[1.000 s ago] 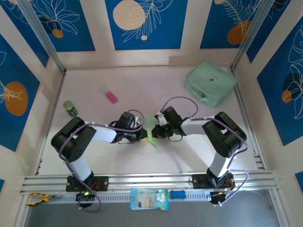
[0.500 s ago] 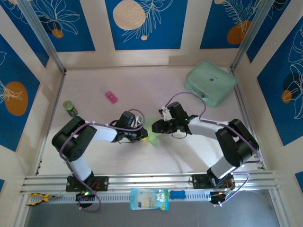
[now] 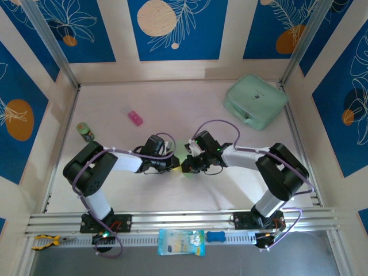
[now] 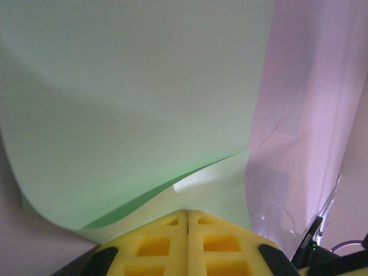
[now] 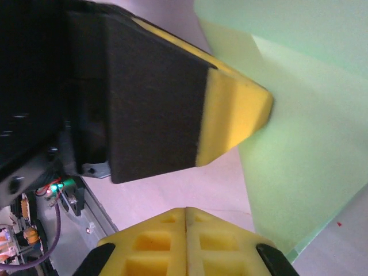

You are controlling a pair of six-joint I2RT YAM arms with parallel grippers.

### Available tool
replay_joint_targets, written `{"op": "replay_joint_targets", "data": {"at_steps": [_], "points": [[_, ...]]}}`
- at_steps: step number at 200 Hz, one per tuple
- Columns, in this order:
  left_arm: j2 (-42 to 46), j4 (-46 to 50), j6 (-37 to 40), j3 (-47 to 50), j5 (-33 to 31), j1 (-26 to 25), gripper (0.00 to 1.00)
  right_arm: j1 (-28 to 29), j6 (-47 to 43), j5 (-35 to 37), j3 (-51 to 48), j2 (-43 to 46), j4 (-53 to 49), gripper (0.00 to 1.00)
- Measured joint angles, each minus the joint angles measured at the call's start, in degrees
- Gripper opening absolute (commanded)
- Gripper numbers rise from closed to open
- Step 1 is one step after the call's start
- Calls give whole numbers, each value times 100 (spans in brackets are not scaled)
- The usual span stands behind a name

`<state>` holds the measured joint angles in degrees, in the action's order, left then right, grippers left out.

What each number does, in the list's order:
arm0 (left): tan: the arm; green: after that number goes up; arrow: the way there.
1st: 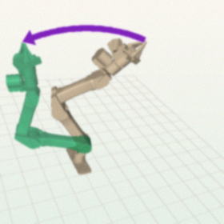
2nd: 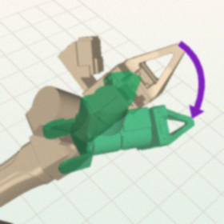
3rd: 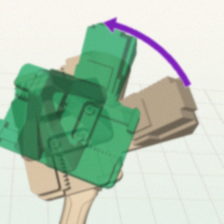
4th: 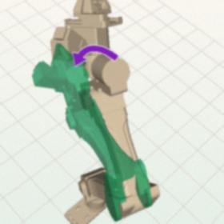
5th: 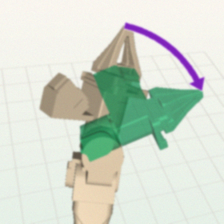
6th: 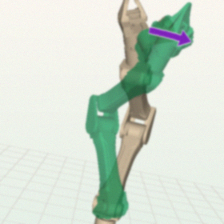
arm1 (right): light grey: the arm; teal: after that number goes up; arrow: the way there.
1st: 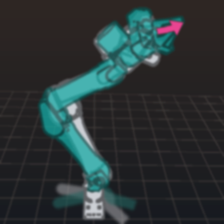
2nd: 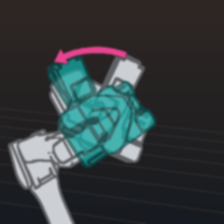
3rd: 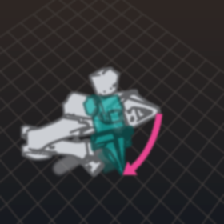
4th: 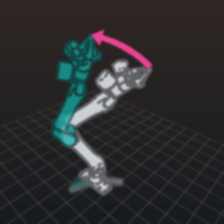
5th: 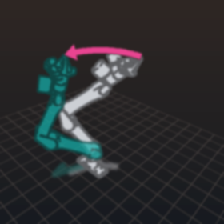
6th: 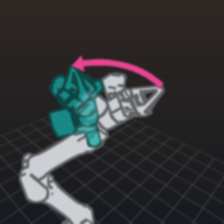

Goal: Fold a paper plane with a square sheet of paper (pick it up from the middle)
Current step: Third fold the triangle at the center of the table.

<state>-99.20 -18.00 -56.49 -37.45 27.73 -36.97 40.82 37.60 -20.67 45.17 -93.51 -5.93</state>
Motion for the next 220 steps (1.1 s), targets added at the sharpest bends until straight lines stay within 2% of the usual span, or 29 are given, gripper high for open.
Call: {"op": "replay_joint_targets", "data": {"at_steps": [100,220], "points": [[-37,26,2,-50,33,9,0,210,-26,595,487,-487,-575,7],[-42,33,2,-55,35,15,0,59,46,625,-138,-251,-260,8]]}}
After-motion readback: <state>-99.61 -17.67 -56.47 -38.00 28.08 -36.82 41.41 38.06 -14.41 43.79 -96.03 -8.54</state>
